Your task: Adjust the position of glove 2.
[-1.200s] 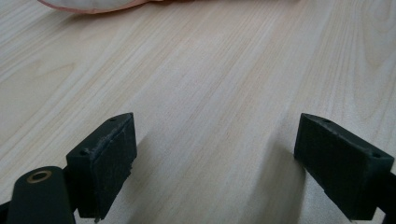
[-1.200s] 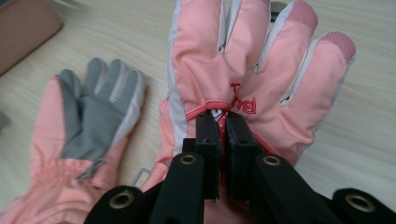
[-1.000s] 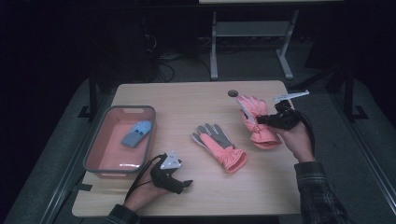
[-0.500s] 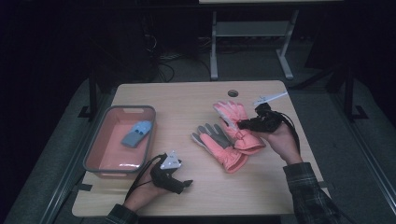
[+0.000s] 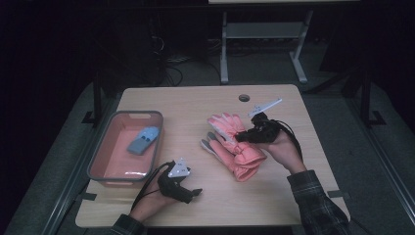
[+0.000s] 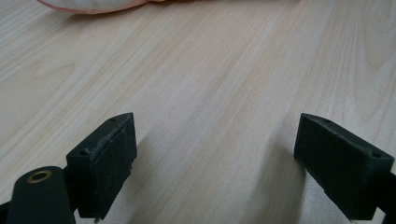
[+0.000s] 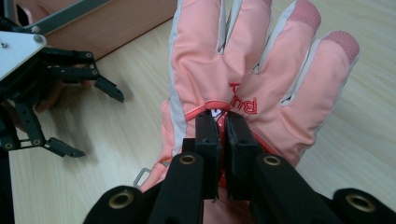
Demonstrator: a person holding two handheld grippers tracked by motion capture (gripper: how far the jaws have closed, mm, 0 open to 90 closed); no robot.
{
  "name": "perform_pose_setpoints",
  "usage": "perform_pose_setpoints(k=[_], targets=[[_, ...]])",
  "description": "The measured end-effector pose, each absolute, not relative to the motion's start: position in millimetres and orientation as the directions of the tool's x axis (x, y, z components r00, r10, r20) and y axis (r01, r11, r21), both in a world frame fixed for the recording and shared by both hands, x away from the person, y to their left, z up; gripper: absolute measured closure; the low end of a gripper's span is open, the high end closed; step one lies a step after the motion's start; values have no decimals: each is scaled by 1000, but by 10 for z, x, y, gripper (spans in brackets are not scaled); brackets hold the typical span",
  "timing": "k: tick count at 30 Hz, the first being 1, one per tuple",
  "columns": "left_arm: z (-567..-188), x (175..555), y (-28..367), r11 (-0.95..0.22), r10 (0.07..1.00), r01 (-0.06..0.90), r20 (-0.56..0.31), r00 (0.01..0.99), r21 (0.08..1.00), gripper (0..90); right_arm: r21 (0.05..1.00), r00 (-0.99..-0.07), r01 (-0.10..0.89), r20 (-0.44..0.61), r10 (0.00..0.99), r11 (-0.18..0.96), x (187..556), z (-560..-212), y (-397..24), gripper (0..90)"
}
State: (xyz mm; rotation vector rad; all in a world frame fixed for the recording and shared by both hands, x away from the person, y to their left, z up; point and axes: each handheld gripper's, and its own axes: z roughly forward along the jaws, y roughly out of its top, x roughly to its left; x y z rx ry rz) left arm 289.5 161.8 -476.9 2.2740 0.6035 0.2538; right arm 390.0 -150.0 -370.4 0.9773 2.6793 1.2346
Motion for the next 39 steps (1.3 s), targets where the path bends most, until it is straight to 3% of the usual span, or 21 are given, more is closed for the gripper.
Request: perform_pose_setpoints(k=[22, 34, 35, 39], targets=[[-4768, 2899, 1620, -607, 494, 345, -1, 870, 716, 123, 628, -835, 512, 206, 510, 586, 3979, -4016, -1246, 849], [-4767, 2903, 1609, -607, 501, 349, 3, 865, 714, 123, 590, -826, 527, 187, 531, 612, 3984, -4204, -1164, 844], [-4767, 2903, 1604, -605, 504, 351, 2, 864, 714, 122, 589, -826, 527, 183, 533, 613, 3981, -4198, -1163, 837], [-4753, 2916, 1586, -612, 507, 359, 1, 862, 705, 124, 629, -821, 526, 200, 535, 572, 3962, -4092, -1251, 669]])
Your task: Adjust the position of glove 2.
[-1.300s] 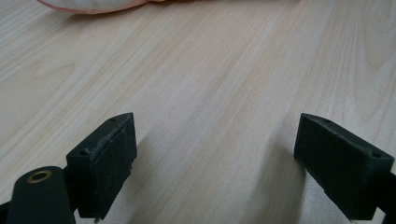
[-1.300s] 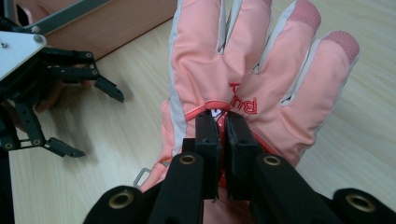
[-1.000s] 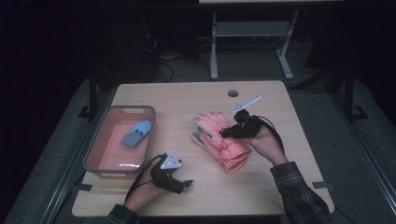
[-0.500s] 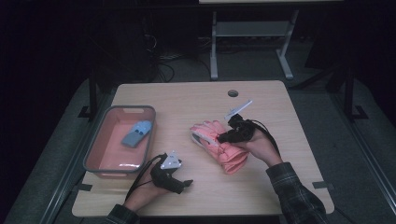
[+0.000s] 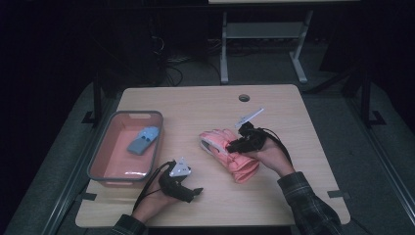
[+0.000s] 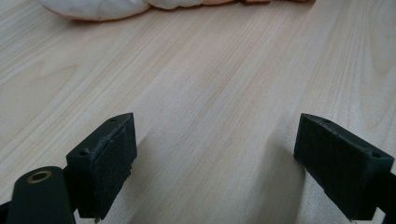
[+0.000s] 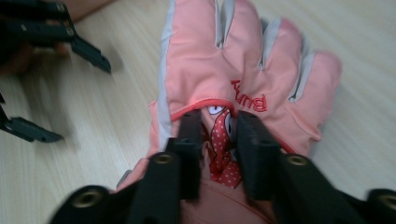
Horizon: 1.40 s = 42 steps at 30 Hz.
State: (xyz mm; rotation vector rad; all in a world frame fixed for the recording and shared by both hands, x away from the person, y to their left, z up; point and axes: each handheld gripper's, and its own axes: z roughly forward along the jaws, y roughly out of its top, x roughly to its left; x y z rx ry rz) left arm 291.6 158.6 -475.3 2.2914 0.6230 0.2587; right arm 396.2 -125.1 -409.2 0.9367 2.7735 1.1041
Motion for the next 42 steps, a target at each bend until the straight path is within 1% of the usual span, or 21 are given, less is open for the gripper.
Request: perform_pose_setpoints(k=[1, 4, 5, 6, 7, 8, 9, 10, 11, 12, 13, 17, 18, 20, 25, 29, 32, 34, 40, 42], targets=[[-4753, 2916, 1586, -612, 507, 359, 1, 862, 705, 129, 629, -821, 526, 200, 535, 572, 3962, -4092, -1251, 669], [-4722, 2938, 1569, -626, 514, 374, 2, 858, 684, 136, 652, -815, 523, 194, 546, 549, 3940, -3993, -1300, 588], [-4715, 2950, 1558, -616, 522, 384, -9, 853, 688, 163, 670, -809, 526, 204, 551, 525, 3929, -3934, -1335, 557], [-4715, 2950, 1558, -616, 522, 384, -9, 853, 688, 190, 670, -809, 526, 204, 551, 525, 3929, -3934, -1335, 557], [-4690, 2959, 1560, -612, 522, 391, -20, 853, 688, 239, 691, -802, 526, 210, 559, 496, 3921, -3881, -1378, 557], [-4690, 2959, 1560, -612, 522, 391, -20, 853, 688, 274, 691, -802, 526, 210, 559, 496, 3921, -3881, -1378, 557], [-4672, 2966, 1559, -614, 521, 394, -25, 853, 684, 274, 701, -802, 522, 208, 560, 486, 3922, -3858, -1407, 557], [-4652, 2977, 1555, -611, 523, 397, -27, 852, 685, 337, 709, -801, 522, 215, 559, 475, 3923, -3838, -1437, 563], [-4629, 2992, 1550, -605, 527, 403, -34, 849, 687, 406, 714, -795, 527, 223, 565, 460, 3919, -3812, -1478, 589], [-4605, 3004, 1538, -600, 533, 413, -43, 845, 685, 496, 719, -787, 529, 216, 577, 452, 3912, -3790, -1521, 644], [-4586, 3018, 1524, -598, 534, 414, -43, 844, 687, 566, 719, -783, 531, 213, 585, 449, 3908, -3779, -1560, 691], [-4524, 3057, 1459, -601, 519, 408, -52, 853, 687, 847, 712, -757, 548, 200, 622, 438, 3883, -3800, -1741, 840], [-4514, 3068, 1445, -603, 517, 409, -54, 854, 685, 891, 709, -752, 552, 197, 629, 439, 3877, -3810, -1773, 870], [-4502, 3095, 1408, -603, 515, 417, -67, 854, 680, 894, 700, -746, 555, 179, 641, 450, 3857, -3842, -1856, 899], [-4493, 3171, 1291, -609, 505, 413, -70, 860, 677, 894, 672, -735, 565, 147, 662, 479, 3785, -3968, -2031, 899], [-4514, 3260, 1177, -608, 509, 417, -72, 858, 676, 894, 649, -719, 584, 136, 681, 487, 3746, -4148, -2137, 899], [-4522, 3336, 1108, -616, 504, 411, -64, 861, 672, 894, 633, -732, 578, 122, 670, 515, 3727, -4307, -2159, 899], [-4532, 3388, 1053, -608, 510, 422, -75, 857, 673, 894, 631, -749, 566, 124, 651, 531, 3718, -4400, -2144, 899], [-4568, 3523, 948, -601, 519, 427, -77, 852, 675, 893, 620, -774, 550, 129, 619, 559, 3713, -4513, -2040, 899], [-4585, 3540, 928, -586, 524, 436, -91, 847, 683, 893, 626, -780, 549, 145, 609, 554, 3707, -4530, -2019, 899]])
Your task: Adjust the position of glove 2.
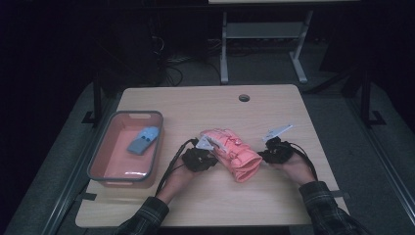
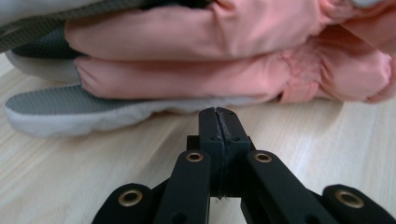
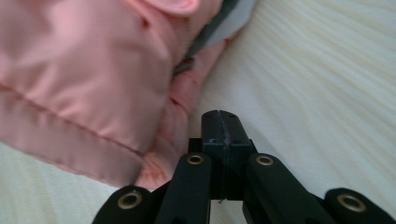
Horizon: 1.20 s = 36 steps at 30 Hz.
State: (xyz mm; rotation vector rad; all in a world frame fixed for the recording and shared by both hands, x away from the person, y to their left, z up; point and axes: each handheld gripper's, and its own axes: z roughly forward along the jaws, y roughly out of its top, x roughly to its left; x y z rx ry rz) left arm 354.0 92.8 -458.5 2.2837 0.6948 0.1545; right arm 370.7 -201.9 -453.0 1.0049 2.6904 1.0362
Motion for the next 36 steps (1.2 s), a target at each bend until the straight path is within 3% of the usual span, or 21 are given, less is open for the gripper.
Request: perform_pose_setpoints(k=[8, 32, 36], targets=[[-4577, 3527, 934, -599, 496, 425, -102, 862, 679, 892, 626, -810, 539, 204, 549, 563, 3605, -4554, -1944, 899], [-4555, 3369, 1132, -615, 445, 424, -152, 883, 665, 891, 644, -899, 429, 240, 366, 633, 2910, -4566, -1377, 900], [-4555, 3391, 1144, -617, 456, 432, -149, 878, 658, 853, 640, -898, 432, 238, 370, 635, 2875, -4563, -1382, 899]])
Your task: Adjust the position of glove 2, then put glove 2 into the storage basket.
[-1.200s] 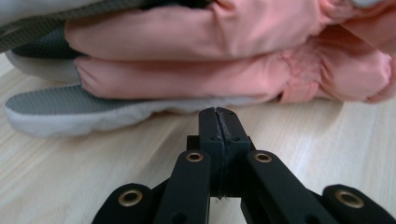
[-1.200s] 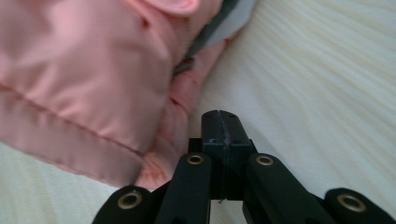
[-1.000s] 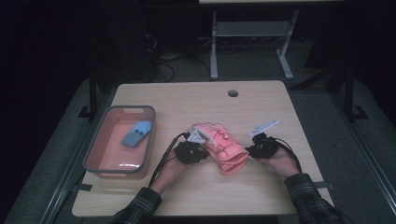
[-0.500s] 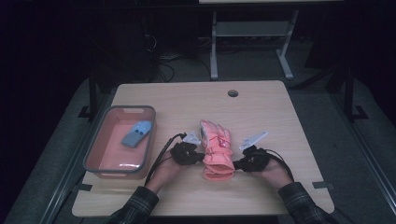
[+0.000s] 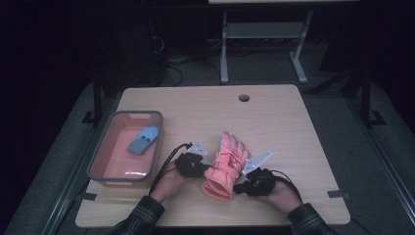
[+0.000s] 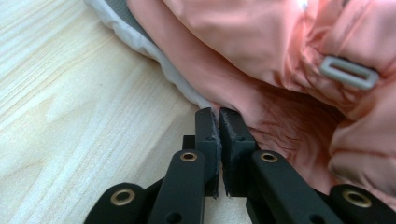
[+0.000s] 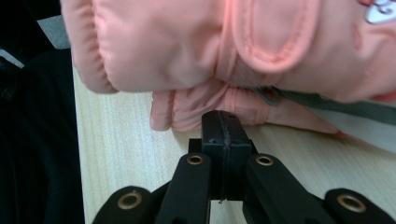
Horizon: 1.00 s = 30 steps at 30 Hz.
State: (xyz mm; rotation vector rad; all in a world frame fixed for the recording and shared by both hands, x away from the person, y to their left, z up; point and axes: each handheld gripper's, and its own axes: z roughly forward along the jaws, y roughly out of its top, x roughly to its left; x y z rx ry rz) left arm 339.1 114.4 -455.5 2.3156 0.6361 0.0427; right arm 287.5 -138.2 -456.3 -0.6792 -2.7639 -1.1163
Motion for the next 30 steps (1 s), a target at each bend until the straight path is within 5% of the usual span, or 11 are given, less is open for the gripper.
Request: perform_pose_setpoints(k=[4, 9, 16, 25, 30], targets=[[-4507, 3426, 1175, -604, 485, 449, -143, 863, 659, 783, 650, -890, 443, 232, 394, 618, 2863, -4530, -1465, 842], [-4390, 3483, 1188, -555, 534, 488, -161, 830, 674, 585, 665, -867, 462, 198, 457, 588, 2850, -4508, -1647, 644], [-4160, 3559, 1211, -511, 560, 501, -172, 810, 698, 448, 679, -811, 497, 142, 567, 541, 2925, -4529, -1855, 470], [-3845, 3630, 1065, -460, 516, 486, -221, 828, 743, 223, 702, -800, 485, 116, 589, 521, 2953, -4508, -1902, 511], [-3807, 3654, 950, -481, 505, 472, -207, 838, 739, 182, 743, -797, 478, 143, 586, 469, 2956, -4397, -1932, 846]])
